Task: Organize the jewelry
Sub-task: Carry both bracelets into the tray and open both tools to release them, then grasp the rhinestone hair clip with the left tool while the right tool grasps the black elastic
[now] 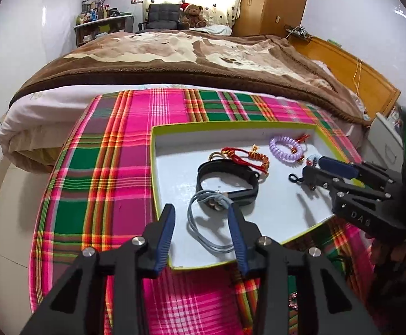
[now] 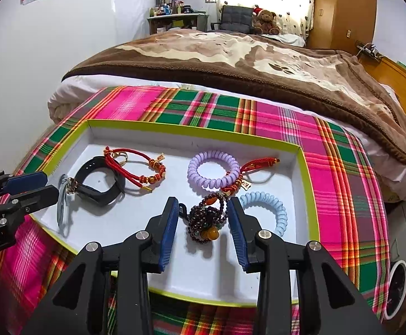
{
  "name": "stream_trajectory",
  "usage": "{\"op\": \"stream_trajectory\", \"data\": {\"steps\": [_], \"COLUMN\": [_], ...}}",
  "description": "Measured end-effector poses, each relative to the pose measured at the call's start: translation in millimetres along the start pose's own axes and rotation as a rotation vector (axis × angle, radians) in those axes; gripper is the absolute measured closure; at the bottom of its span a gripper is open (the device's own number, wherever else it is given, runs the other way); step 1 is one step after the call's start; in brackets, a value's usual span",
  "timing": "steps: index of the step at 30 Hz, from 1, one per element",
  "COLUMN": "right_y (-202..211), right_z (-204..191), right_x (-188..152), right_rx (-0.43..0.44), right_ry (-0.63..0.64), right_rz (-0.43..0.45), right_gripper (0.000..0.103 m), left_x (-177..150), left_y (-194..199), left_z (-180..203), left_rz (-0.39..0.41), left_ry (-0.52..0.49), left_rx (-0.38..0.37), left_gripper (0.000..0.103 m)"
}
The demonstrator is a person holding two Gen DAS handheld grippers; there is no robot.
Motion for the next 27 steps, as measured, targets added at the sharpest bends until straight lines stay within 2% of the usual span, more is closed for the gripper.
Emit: {"op": "stream_trajectory", "data": {"steps": [5,9,11,12,13,23,27], "right_y": [7,19,26,29,32,63,76], "right_z": [0,5,6,6,6,-2,-3], "right_x": [-1,-1,-1,-2,-2,-16,-29], "right_rx": [0.01,0.028,0.041,0.045,0.049,0.086,0.095], "right_ry": [-0.007,-0.047,-0.063,-0.066,-0.067,-0.084,-0.083], "right_rz": [0.027,0.065,0.08,0.087,0.092,0.128,0.125], "right_gripper": [0.065,0.064,0.061,0.055,0.053,0.053,0.053], "left_x": [1,1,1,0,-1,-16,-26], "left_y": [9,19,24,26,29,53,63], "left_z": [4,8,9,10,11,22,24], "left_rz": [0.02,0.045,0.052,0.059,0.065,0.098,0.115], "left_ry": [-0.004,-0.014,-0.006,-0.003,-0.003,-0.025,0.003], "left_rx": [-0.001,0.017,0.016,0.015,0.017,0.081,0.055], "left_gripper": [0.055,0.054,0.052,0.051,0.049,0.047,0.047]}}
Point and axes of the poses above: each gripper's, at about its wrist camera, not at the fingertips, and y roughly against the way its jaws point, z to its right, x to its top, the point moved 6 cm from there along -y, roughly the way its jaws point, and after that the axes turned 3 degrees about -y, right-handed, at the moved point
